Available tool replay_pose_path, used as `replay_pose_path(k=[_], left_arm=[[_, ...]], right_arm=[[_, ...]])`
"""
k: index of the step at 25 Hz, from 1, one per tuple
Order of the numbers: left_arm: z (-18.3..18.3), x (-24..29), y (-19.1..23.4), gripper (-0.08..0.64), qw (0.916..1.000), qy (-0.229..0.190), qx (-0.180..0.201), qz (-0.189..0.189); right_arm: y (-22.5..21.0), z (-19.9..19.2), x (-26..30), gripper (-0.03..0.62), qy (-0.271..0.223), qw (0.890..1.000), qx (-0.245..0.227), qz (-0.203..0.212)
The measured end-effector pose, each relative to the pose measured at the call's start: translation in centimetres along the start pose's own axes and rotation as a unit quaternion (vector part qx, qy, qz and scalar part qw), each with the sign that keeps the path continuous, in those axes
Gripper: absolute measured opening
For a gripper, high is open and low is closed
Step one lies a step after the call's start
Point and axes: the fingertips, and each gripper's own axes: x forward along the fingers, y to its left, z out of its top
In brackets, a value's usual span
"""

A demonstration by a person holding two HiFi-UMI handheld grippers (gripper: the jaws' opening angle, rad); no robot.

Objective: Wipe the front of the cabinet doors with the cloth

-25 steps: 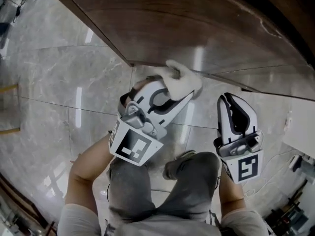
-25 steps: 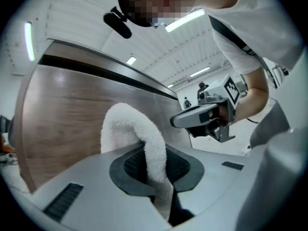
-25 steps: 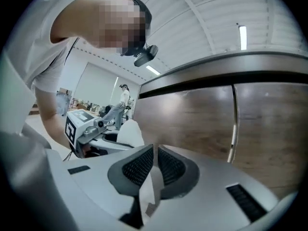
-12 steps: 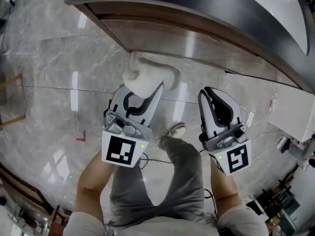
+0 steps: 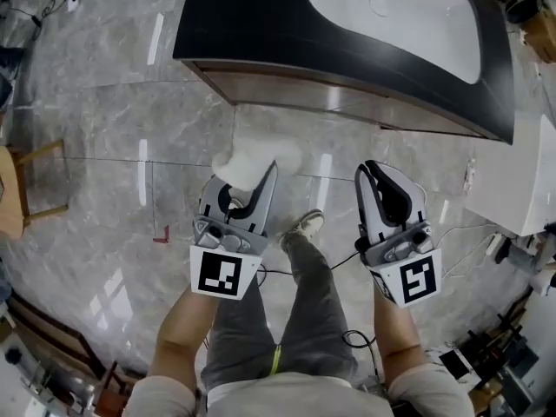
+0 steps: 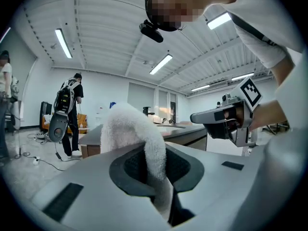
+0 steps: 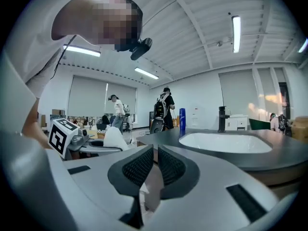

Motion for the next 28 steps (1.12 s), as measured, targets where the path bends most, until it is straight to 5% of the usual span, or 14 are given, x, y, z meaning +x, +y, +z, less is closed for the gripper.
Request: replay_pose_path(k=[7, 17, 28], left_arm=[[13.1, -3.3, 1.0, 0.059, 0.9976, -0.045, -0.023, 0.047], [31.5, -11.6, 1.1, 0.058, 0.9902, -0.109, 0.018, 0.084], [42.3, -21.7, -0.8, 0.058, 0.9792, -0.150, 0.071, 0.117]], right_arm=[[0.7, 11.2, -3.8, 0.052, -0.019, 1.000, -0.012, -0.015], [2.6, 25.6, -9.6, 0.052, -0.066, 0.997, -0.001, -0.031], [3.4, 34.4, -17.0, 0.052, -0.096, 0.994, -0.028, -0.049]])
